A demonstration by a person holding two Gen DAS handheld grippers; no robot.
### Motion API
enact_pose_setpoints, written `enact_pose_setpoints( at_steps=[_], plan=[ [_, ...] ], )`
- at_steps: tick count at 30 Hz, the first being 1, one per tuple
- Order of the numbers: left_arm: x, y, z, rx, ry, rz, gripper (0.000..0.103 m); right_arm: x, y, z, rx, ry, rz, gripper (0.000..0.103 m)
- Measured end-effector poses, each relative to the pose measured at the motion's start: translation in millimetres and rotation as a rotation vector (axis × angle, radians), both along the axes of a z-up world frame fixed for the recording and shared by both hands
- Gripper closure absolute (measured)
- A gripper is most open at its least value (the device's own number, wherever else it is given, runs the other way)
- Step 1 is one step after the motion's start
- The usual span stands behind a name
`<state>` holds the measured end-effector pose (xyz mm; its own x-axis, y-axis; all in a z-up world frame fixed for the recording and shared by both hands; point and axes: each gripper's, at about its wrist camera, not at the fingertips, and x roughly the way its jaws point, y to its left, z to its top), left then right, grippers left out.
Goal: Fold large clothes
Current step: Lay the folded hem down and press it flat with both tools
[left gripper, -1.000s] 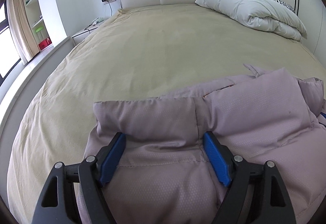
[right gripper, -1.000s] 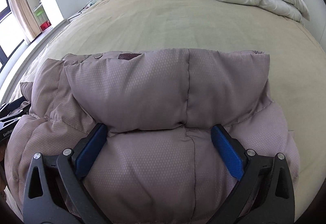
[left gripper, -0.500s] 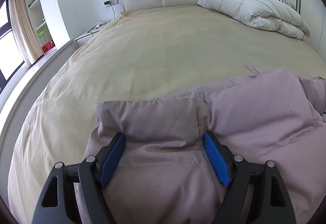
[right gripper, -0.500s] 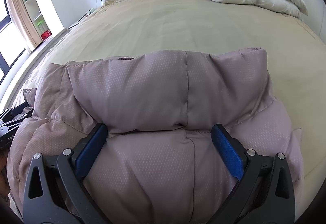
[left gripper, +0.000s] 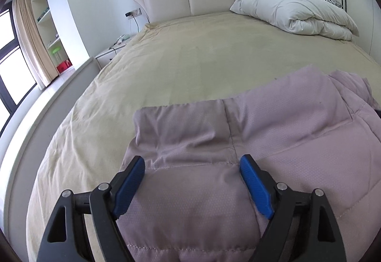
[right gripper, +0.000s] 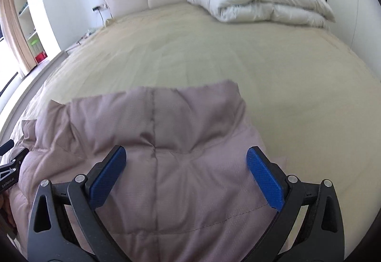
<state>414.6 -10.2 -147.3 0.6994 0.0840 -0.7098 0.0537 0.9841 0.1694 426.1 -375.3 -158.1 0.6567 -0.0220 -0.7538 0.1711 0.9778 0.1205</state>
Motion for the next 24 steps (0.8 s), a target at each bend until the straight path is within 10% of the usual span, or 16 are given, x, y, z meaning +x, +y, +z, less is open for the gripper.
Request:
enact_pose_setpoints(
  at_steps=[16,21,24],
  plan=[
    [11,3,-24,-0.055,0.026,0.014,0.013,20,-5,-38,-0.011,0.049,-0.011,0.000],
    [11,4,-25,-0.061,0.027,0.014,0.013,-15,15,10,-0.040,-0.106,-0.055,0.003],
    [11,5,-25,-0.070,0.027,0.014,0.013,-25,66,36,-0.065,-0.150,0.103,0.003]
  ],
)
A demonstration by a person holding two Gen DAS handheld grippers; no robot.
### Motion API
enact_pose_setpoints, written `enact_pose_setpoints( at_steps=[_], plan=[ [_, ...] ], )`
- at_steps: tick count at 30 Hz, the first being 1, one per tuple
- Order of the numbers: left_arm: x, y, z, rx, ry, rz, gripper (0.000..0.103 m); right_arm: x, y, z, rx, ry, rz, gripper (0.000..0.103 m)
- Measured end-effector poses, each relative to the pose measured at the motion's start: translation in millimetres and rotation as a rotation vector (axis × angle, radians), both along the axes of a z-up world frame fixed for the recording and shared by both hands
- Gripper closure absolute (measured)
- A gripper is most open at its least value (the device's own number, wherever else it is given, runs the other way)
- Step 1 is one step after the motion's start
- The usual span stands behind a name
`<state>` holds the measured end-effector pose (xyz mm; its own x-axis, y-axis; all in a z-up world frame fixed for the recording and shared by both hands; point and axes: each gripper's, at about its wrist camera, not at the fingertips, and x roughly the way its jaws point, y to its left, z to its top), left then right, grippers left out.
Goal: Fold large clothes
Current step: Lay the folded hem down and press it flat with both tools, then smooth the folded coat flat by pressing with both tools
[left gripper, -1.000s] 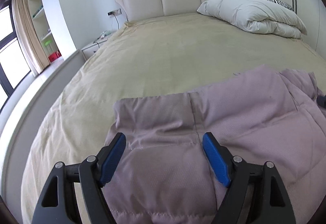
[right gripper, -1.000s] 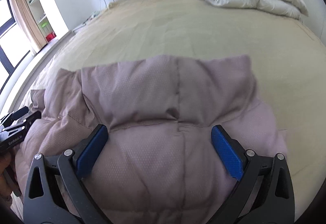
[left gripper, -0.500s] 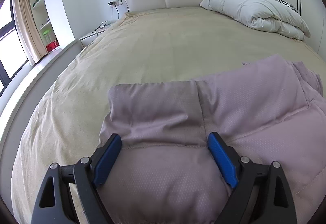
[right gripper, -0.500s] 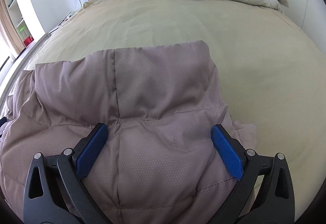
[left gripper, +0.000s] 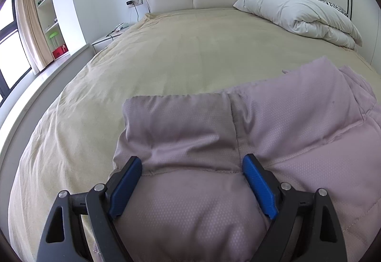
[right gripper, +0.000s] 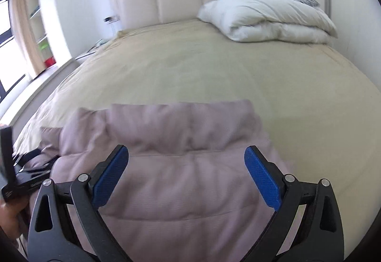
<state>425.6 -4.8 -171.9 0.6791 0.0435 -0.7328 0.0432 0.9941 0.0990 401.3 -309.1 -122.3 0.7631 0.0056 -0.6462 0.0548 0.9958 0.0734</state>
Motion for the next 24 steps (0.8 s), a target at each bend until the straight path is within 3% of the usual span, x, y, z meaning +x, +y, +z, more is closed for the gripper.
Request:
enact_pose_setpoints(
  at_steps=[3,6,17,24],
  plan=[
    [0,2,0,-0.012,0.002,0.000,0.013,10,65,-3,-0.079,0.062,0.187,0.004],
    [0,4,-2,-0.026,0.005,0.002,0.013,28,106,-37,-0.175,0.195,0.245,0.003],
    [1,1,-4,-0.023,0.009,0.007,0.014,45,98,-73,-0.127,0.163,0.258,0.001],
    [-26,8,23,-0.097,0.021,0.016,0.018,34,100,-64,-0.151,0.175,0.240,0.001]
  ],
)
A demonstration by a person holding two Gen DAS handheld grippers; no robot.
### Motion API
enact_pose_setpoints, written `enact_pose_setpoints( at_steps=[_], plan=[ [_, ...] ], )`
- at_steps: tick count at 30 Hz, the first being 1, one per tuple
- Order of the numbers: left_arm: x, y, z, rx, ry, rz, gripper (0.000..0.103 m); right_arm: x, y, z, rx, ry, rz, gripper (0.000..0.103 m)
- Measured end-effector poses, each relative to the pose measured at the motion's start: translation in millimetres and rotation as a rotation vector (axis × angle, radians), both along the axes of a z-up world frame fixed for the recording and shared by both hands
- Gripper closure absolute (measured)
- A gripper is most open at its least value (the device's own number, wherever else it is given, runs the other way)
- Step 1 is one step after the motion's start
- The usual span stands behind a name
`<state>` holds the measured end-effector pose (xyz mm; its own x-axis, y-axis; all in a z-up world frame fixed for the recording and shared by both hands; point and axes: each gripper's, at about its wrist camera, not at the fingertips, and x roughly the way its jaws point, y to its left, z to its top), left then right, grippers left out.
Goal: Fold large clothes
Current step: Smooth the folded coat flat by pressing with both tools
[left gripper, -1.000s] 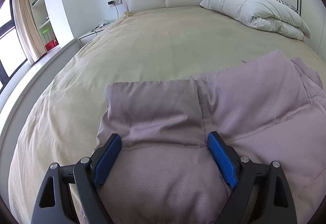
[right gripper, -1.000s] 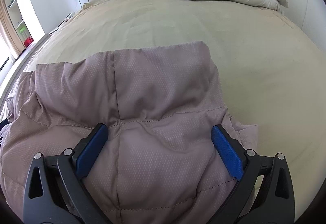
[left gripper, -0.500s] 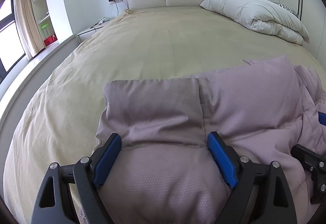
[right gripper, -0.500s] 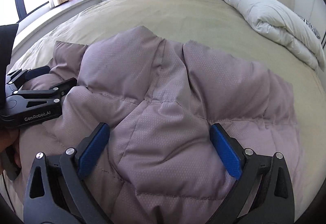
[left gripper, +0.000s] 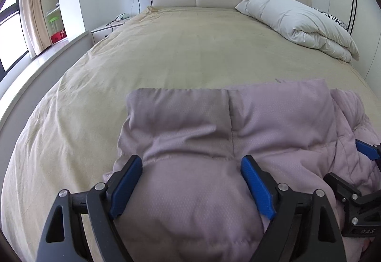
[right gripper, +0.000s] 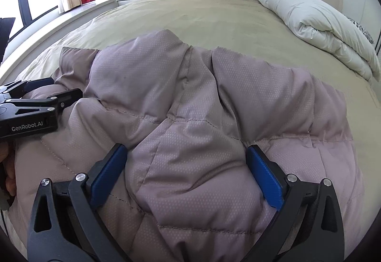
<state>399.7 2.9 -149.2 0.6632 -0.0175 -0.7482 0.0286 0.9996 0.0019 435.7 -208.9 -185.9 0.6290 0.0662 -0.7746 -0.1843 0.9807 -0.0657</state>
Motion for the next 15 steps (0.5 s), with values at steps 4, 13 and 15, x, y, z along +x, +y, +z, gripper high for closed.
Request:
enact_pose_setpoints(
  at_steps=[4,13,15],
  plan=[
    [-43,-15,28,-0.041,-0.047,-0.031,0.022,-31,-6,23,0.002,-0.033,-0.058,0.001],
    [-71,-53,5,-0.054,-0.020,-0.080,0.019,-92,-26,33,0.031,0.007,-0.096,0.002],
    [-67,-54,3,-0.034,-0.014,-0.089,0.019,-94,-31,24,0.055,0.044,-0.094,0.001]
  ],
)
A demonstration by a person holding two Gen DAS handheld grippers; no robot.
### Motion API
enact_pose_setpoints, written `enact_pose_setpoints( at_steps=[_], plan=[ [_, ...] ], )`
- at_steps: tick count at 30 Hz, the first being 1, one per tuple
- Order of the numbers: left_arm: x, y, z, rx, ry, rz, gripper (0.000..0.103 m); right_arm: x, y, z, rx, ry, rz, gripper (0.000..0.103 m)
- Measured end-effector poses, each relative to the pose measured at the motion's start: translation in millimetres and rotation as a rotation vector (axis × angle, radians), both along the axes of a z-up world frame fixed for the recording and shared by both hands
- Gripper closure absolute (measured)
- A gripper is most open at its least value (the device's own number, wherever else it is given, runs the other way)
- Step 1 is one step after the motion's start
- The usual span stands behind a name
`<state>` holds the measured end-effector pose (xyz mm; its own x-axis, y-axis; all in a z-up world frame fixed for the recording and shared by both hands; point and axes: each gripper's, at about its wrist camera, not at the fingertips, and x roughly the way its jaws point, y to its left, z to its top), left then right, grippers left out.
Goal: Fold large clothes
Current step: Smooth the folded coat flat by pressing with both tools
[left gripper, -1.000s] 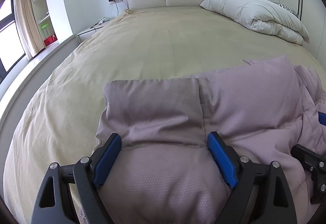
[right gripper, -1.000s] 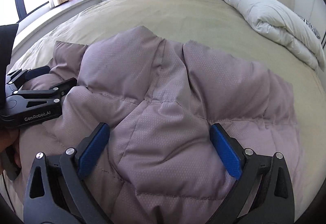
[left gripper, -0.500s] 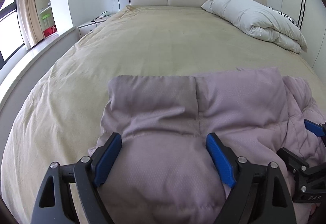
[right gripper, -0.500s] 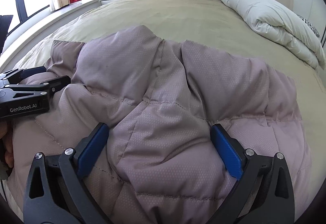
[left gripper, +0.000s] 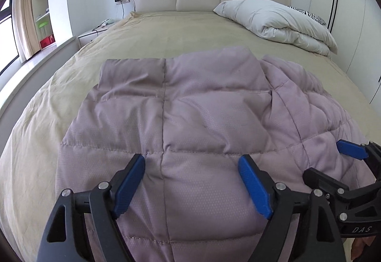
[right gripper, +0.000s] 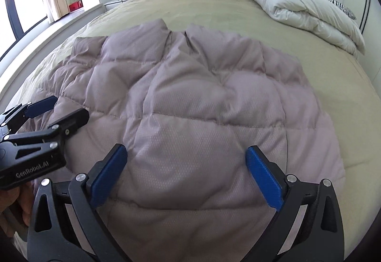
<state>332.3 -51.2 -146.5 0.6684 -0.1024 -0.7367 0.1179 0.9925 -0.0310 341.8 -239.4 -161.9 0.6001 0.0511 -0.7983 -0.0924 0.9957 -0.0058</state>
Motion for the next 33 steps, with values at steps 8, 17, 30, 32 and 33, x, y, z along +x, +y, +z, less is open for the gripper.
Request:
enact_pose_setpoints(
  at_steps=[8,17,30,32,33],
  plan=[
    [8,-5,-16,0.034,-0.020,-0.012,0.016,2,6,-21,-0.060,-0.009,-0.009,0.000],
    [9,-4,-23,0.022,-0.044,-0.016,0.015,4,8,-24,-0.073,-0.016,-0.001,0.000],
    [-25,31,12,-0.011,-0.078,0.001,0.017,-20,-8,10,-0.062,-0.089,-0.010,0.001],
    [-32,42,11,0.009,-0.085,0.025,0.017,-33,-19,20,-0.076,-0.121,-0.037,0.001],
    [-35,46,9,0.007,-0.080,0.034,0.017,-40,-28,23,-0.082,-0.131,-0.059,0.001]
  ],
)
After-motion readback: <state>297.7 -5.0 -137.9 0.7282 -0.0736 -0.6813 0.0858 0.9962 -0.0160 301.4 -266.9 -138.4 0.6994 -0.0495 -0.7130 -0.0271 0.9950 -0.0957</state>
